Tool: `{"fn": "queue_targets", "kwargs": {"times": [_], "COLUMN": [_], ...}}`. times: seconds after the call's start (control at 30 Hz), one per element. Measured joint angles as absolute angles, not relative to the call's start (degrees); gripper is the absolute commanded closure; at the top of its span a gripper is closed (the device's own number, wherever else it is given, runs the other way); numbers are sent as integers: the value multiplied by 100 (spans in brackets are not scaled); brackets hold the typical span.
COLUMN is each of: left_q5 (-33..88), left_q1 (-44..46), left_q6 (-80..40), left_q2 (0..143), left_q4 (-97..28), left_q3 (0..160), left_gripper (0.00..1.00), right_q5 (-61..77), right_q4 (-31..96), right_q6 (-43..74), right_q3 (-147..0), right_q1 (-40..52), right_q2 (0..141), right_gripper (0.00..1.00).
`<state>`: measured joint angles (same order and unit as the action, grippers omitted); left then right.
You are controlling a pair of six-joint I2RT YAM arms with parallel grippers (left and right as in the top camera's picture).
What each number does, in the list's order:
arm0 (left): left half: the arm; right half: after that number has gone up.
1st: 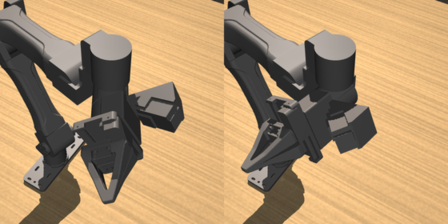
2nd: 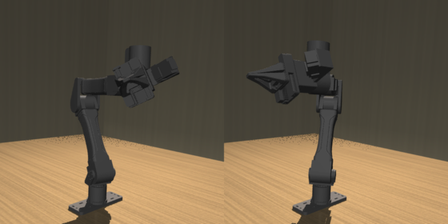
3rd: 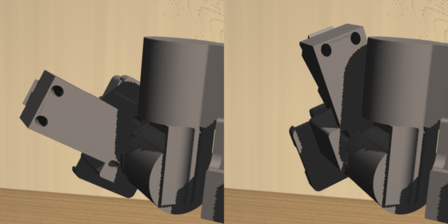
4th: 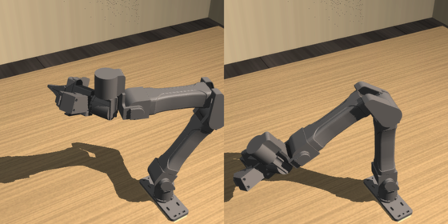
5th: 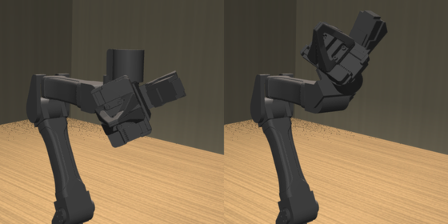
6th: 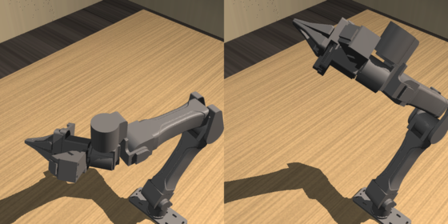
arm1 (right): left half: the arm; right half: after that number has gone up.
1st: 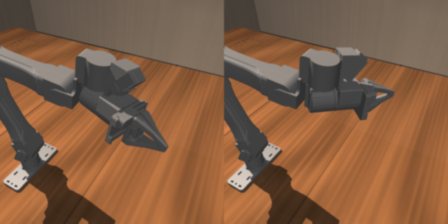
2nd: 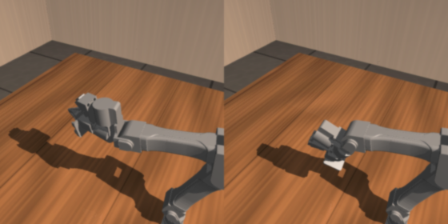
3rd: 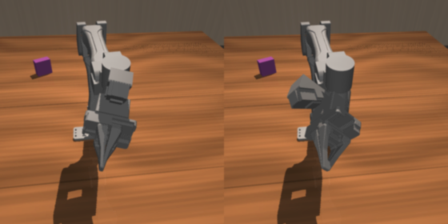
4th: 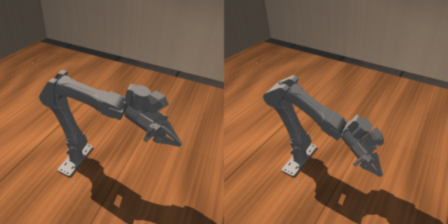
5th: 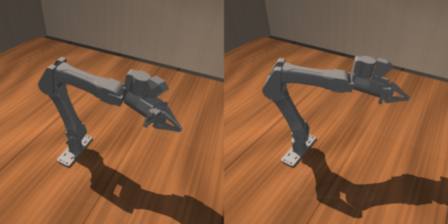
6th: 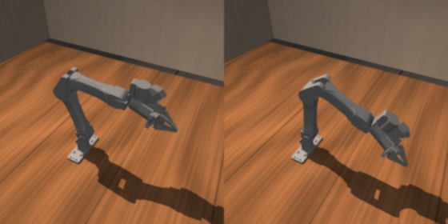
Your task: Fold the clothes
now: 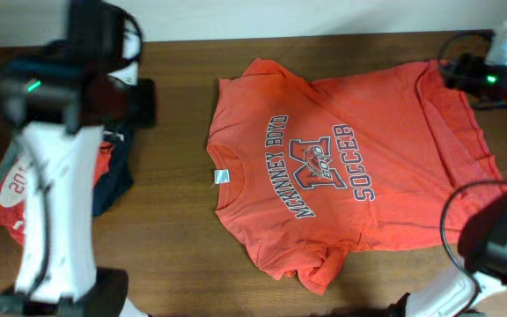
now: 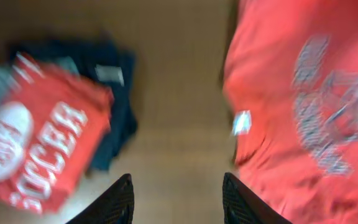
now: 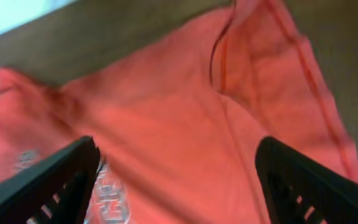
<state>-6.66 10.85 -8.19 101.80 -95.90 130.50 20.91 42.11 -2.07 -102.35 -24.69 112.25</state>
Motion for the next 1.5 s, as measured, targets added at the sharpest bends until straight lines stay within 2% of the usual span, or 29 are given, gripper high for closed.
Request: {"fn": "queue_targets", "kwargs": {"times": [0.27, 0.57, 0.7, 0.83, 1.2, 1.33, 1.5], "left_q5": [-620, -582, -582, -582, -580, -582, -580], "left_q1": [1107, 1293, 1297, 1297, 1308, 1339, 1363], "left_q6": [-893, -910, -910, -1020, -1103, -1105, -1122], "left_q2": [10243, 10243, 10243, 10243, 10243, 10243, 10243], "left_q4": [-9113, -8726, -8665, -8646, -8643, -8621, -8606], "left_q3": [11417, 10857, 10857, 10857, 10857, 10857, 10857], "left_gripper": [54, 53, 52, 52, 53, 52, 52], "right_q5": [1850, 1820, 1820, 1820, 1627, 1566, 1527], "right_q4": [3162, 2523, 2517, 2523, 2569, 2576, 2633], "right_q6": [-349, -368, -377, -405, -390, -381, -325], "right_q3": [-10232, -10232, -10232, -10232, -10232, -10230, -10206], "right_q1": [-2349, -2357, -2357, -2346, -2287, -2287, -2287], "right_q2": [12639, 13336, 13378, 13384, 13432, 13432, 13434], "right_gripper": [18, 19, 27, 40, 43, 54, 78]}}
